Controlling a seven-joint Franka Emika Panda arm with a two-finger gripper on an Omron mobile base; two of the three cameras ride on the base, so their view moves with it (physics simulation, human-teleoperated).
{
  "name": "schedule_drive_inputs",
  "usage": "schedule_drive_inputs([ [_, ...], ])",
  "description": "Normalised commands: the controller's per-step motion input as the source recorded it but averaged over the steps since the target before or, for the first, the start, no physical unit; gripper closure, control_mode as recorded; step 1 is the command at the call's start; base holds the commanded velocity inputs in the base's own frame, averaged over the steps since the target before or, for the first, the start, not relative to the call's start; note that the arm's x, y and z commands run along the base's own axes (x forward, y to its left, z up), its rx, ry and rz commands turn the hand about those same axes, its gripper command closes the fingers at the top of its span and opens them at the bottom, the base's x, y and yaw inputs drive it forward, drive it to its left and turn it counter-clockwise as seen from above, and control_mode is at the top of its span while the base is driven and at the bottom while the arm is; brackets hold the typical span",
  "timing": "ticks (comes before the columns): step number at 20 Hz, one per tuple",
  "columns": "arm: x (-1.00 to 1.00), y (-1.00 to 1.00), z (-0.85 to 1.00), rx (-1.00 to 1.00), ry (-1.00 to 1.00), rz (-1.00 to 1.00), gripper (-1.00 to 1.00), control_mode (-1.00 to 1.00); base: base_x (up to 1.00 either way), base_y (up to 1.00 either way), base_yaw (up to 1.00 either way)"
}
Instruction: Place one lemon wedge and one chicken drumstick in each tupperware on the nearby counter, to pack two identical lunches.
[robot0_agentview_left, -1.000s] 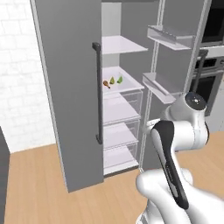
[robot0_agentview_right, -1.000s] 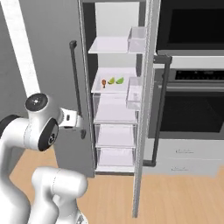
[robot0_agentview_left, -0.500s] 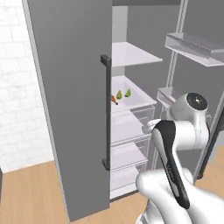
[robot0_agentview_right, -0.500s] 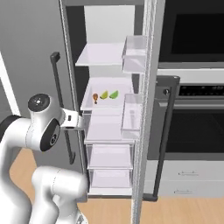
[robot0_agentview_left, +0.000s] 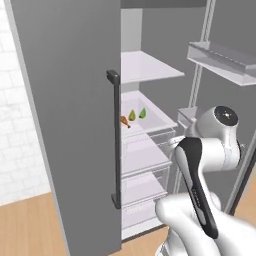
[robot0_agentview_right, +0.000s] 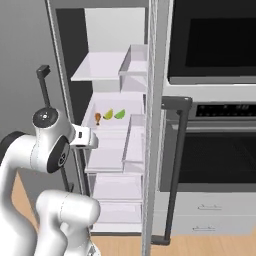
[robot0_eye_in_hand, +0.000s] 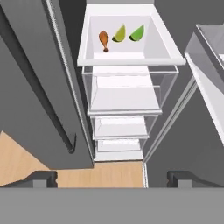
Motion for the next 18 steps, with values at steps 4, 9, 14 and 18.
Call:
schedule_drive_inputs([
  [4,0.00,0.00,0.00,0.00,0.00,0.00,-1.00,1.00,0.61,0.07,0.00],
  [9,0.00,0.00,0.00,0.00,0.00,0.00,-1.00,1.00,0.32,-0.03,0.00],
  [14,0.54,0.00,-0.10,0.00,-0.03,0.00,-1.00,-1.00,0.00,0.00,0.00],
  [18,0.79,-0.03,-0.03,0.04,-0.03,0.00,-1.00,-1.00,0.00,0.00,0.00],
])
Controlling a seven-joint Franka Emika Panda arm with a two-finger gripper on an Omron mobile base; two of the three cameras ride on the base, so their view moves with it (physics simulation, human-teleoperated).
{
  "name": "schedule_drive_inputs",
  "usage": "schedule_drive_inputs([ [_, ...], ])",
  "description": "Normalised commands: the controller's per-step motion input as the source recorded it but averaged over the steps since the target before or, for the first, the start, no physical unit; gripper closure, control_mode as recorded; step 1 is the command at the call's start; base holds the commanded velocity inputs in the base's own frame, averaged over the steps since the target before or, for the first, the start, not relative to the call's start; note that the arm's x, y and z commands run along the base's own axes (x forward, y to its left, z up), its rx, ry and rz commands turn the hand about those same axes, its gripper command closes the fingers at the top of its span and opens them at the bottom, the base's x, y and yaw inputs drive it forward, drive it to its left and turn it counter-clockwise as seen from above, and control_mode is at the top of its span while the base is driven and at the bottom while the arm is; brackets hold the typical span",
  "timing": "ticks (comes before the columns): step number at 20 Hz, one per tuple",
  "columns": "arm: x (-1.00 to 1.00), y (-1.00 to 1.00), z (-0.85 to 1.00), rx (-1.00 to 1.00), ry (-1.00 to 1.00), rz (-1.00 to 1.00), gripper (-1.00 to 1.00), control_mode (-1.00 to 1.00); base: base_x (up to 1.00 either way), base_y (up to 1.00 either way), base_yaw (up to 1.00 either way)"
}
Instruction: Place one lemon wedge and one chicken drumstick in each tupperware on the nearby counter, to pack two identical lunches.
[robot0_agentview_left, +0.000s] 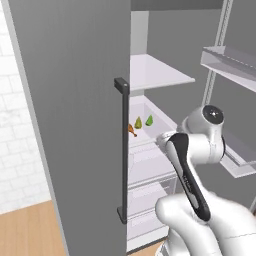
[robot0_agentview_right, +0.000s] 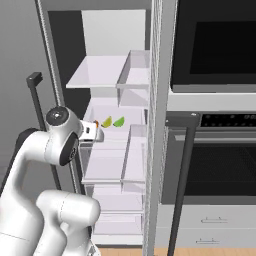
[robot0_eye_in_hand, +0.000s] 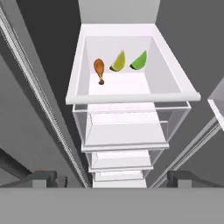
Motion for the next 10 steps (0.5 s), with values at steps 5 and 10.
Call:
schedule_drive_inputs([
  [5,0.89,-0.10,0.00,0.06,0.00,-0.02,-1.00,-1.00,0.00,0.00,0.00],
  [10,0.94,-0.09,-0.09,0.00,0.00,-0.13,-1.00,-1.00,0.00,0.00,0.00],
])
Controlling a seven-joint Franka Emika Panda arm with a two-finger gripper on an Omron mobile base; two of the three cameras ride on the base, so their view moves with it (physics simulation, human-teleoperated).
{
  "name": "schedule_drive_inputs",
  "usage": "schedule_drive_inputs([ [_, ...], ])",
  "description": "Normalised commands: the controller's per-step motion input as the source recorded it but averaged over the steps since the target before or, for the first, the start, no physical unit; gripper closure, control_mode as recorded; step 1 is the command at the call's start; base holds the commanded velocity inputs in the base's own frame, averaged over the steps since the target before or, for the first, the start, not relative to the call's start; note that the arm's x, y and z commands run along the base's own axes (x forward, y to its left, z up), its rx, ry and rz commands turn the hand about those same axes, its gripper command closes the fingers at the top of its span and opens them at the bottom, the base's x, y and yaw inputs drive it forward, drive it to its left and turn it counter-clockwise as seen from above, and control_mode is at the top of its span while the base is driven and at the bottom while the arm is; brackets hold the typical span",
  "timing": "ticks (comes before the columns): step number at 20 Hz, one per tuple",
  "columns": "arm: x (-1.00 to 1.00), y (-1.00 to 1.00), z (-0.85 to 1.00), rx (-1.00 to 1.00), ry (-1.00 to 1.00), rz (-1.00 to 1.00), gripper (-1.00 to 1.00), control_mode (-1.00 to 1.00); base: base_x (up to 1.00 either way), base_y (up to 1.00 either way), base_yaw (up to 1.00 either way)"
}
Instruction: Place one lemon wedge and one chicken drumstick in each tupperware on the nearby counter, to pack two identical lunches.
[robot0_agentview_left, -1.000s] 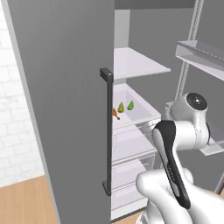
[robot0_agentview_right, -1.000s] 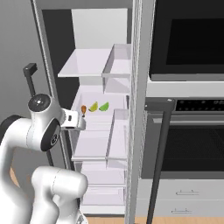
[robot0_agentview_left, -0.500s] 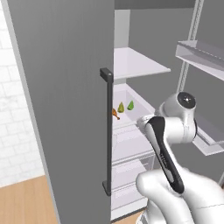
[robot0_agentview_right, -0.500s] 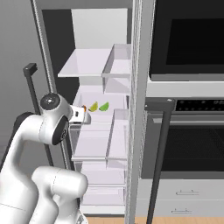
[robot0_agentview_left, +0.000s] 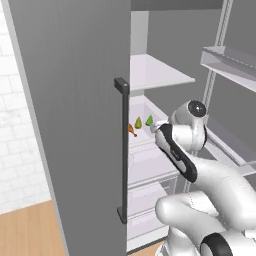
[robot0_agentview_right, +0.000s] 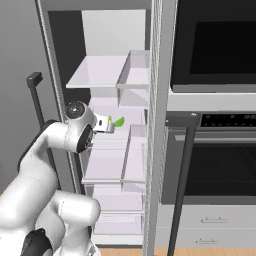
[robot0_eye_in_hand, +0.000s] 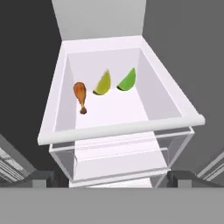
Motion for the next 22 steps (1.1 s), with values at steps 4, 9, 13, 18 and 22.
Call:
schedule_drive_inputs([
  [4,0.69,0.00,-0.06,0.00,0.00,-0.14,-1.00,-1.00,0.00,0.00,0.00],
  [9,0.53,0.00,-0.09,0.00,0.00,-0.08,-1.00,-1.00,0.00,0.00,0.00],
  [13,0.40,-0.03,-0.24,0.00,0.00,-0.02,-1.00,-1.00,0.00,0.00,0.00],
  [18,0.48,-0.05,-0.23,0.00,0.00,-0.01,-1.00,-1.00,0.00,0.00,0.00],
  [22,0.51,-0.06,-0.17,0.00,0.00,0.00,-1.00,-1.00,0.00,0.00,0.00],
])
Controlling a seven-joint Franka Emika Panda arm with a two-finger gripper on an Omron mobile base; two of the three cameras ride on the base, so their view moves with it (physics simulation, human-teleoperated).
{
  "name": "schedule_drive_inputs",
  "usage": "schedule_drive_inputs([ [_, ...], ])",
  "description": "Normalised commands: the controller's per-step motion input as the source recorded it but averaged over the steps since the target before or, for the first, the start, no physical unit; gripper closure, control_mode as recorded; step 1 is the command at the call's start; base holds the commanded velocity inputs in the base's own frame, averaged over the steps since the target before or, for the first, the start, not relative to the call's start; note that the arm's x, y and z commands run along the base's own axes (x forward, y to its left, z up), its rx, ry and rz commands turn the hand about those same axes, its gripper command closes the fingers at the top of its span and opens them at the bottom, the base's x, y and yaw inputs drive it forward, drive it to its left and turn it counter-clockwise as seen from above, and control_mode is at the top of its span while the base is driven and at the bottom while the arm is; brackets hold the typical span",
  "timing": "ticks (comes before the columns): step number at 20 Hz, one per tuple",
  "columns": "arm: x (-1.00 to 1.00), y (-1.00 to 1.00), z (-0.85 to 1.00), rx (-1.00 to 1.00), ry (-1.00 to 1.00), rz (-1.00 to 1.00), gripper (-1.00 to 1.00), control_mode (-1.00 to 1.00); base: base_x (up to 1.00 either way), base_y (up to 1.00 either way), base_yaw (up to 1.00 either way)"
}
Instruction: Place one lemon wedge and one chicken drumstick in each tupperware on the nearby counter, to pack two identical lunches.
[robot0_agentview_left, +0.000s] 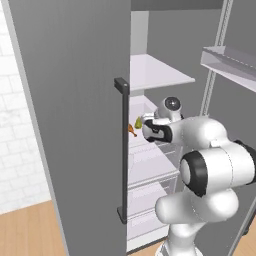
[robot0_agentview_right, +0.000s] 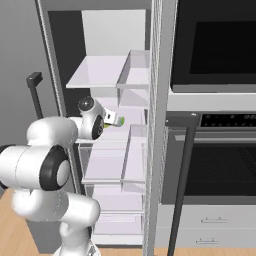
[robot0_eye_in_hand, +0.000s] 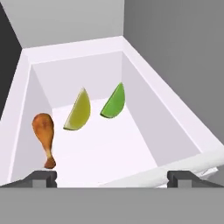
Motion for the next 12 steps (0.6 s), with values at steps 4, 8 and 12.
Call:
schedule_drive_inputs([
  [4,0.49,-0.04,-0.18,0.00,0.01,-0.01,-1.00,-1.00,0.00,0.00,0.00],
  [8,0.49,0.00,-0.24,0.00,0.02,-0.01,-1.00,-1.00,0.00,0.00,0.00],
  [12,0.49,0.00,-0.28,0.00,0.03,-0.01,-1.00,-1.00,0.00,0.00,0.00],
])
